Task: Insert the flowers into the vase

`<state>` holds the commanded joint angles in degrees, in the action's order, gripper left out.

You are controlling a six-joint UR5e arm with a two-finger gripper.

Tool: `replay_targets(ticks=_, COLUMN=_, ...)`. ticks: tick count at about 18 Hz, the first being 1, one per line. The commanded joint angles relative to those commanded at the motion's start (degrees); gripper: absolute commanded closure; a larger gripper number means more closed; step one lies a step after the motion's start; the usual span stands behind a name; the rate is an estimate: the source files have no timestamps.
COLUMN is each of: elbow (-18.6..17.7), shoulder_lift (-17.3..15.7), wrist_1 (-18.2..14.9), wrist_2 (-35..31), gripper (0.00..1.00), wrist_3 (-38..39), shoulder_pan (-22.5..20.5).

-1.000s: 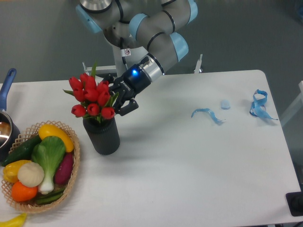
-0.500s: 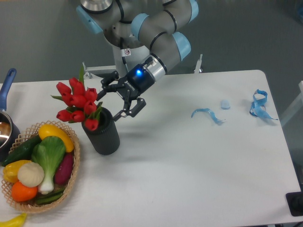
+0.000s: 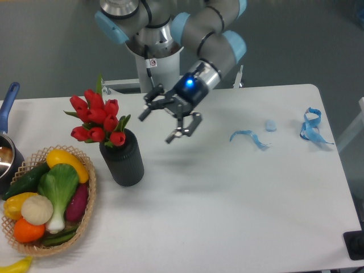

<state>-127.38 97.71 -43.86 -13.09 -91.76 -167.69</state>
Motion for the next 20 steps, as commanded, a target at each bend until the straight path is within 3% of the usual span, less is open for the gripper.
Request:
replay_targets(ticks=2, elbow=4.7, shoulder_lift=3.8, wrist_1=-0.1, wrist_2=0.1, gripper=0.0, wrist_3=0.4, shoulder_pan=-1.7)
replay_targets(ticks=6, elbow=10.9, shoulder_lift=6.4, wrist_1=-0.2, wrist_2=-2.3, gripper=0.0, wrist_3=7.3, shoulder_pan=-2.4)
replay_targets(ticks=11, elbow=15.5, shoulder_lift=6.0, wrist_1=-0.2, wrist_2=-21.2, gripper=0.0, wrist_3=11.5, shoulder_pan=-1.8)
replay_targets(ticks=20, elbow=16.5, shoulder_lift=4.1, wrist_1=-0.4, wrist_2=-51.6, gripper=0.0, wrist_3=11.4, shoulder_pan=5.4)
